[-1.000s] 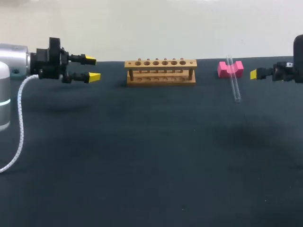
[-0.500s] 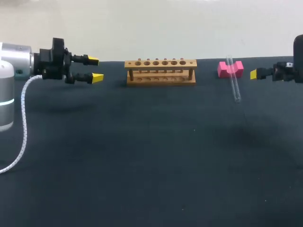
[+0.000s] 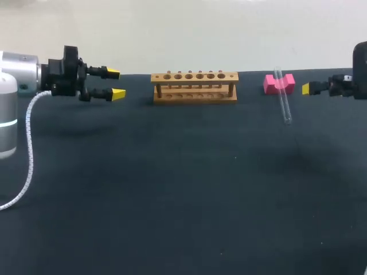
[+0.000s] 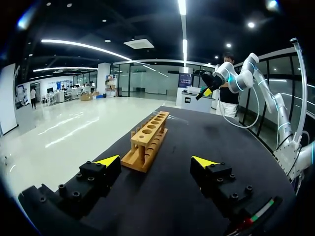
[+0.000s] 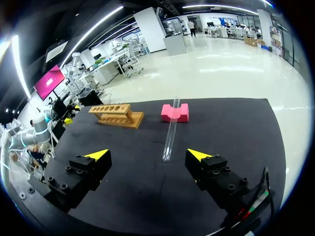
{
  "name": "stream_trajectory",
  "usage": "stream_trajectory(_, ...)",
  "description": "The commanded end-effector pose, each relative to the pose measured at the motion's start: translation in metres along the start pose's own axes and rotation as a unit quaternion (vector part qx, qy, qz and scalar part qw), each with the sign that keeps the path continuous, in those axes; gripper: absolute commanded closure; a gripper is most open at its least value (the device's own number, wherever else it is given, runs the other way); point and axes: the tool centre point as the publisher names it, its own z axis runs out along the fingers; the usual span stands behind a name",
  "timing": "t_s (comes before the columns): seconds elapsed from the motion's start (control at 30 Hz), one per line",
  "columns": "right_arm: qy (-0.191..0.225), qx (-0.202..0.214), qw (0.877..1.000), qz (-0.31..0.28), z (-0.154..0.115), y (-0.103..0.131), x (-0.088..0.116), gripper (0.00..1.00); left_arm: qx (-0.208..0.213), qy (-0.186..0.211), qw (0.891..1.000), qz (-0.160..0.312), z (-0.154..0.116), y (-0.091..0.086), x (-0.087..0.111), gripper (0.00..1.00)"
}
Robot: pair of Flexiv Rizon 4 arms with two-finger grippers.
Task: Grasp the test tube, adjust it, and insert it.
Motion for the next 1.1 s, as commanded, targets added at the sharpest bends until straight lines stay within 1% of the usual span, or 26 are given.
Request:
stream_trajectory(0.03, -0.020, 0.119, 0.993, -0.001, 0.034, 0.007, 0.003, 0.00, -0.003, -0.002, 1.000, 0.001, 0.000, -0.002, 0.001, 0.00)
stream_trajectory(0.07, -0.026, 0.128, 0.991, -0.001, 0.037, 0.006, 0.002, 0.00, -0.003, -0.002, 1.000, 0.001, 0.000, -0.002, 0.001, 0.00)
stream_trajectory(0.1, -0.031, 0.146, 0.989, -0.005, 0.041, 0.004, 0.001, 0.00, -0.003, -0.002, 1.000, 0.001, 0.000, -0.002, 0.001, 0.00)
stream_trajectory(0.27, -0.055, 0.193, 0.979, -0.017, 0.051, -0.001, -0.006, 0.00, -0.003, -0.002, 1.000, 0.001, 0.000, -0.002, 0.001, 0.00)
stream_trajectory(0.4, -0.059, 0.228, 0.971, -0.032, 0.058, -0.004, -0.012, 0.00, -0.003, -0.002, 1.000, 0.001, 0.000, -0.002, 0.001, 0.00)
stream_trajectory(0.57, -0.049, 0.264, 0.963, -0.035, 0.070, -0.007, -0.013, 0.00, -0.003, -0.002, 1.000, 0.001, 0.000, -0.002, 0.001, 0.00)
stream_trajectory(0.77, -0.047, 0.295, 0.954, -0.035, 0.083, -0.005, -0.015, 0.00, -0.003, -0.002, 1.000, 0.001, 0.000, -0.002, 0.001, 0.00)
stream_trajectory(0.83, -0.049, 0.297, 0.953, -0.035, 0.088, -0.004, -0.016, 0.00, -0.003, -0.002, 1.000, 0.001, 0.000, -0.002, 0.001, 0.00)
stream_trajectory(0.87, -0.048, 0.307, 0.950, -0.036, 0.092, -0.003, -0.017, 0.00, -0.003, -0.002, 1.000, 0.001, 0.000, -0.002, 0.001, 0.00)
stream_trajectory(1.1, -0.043, 0.317, 0.946, -0.050, 0.113, 0.002, -0.021, 0.00, -0.003, -0.002, 1.000, 0.001, 0.000, -0.002, 0.001, 0.00)
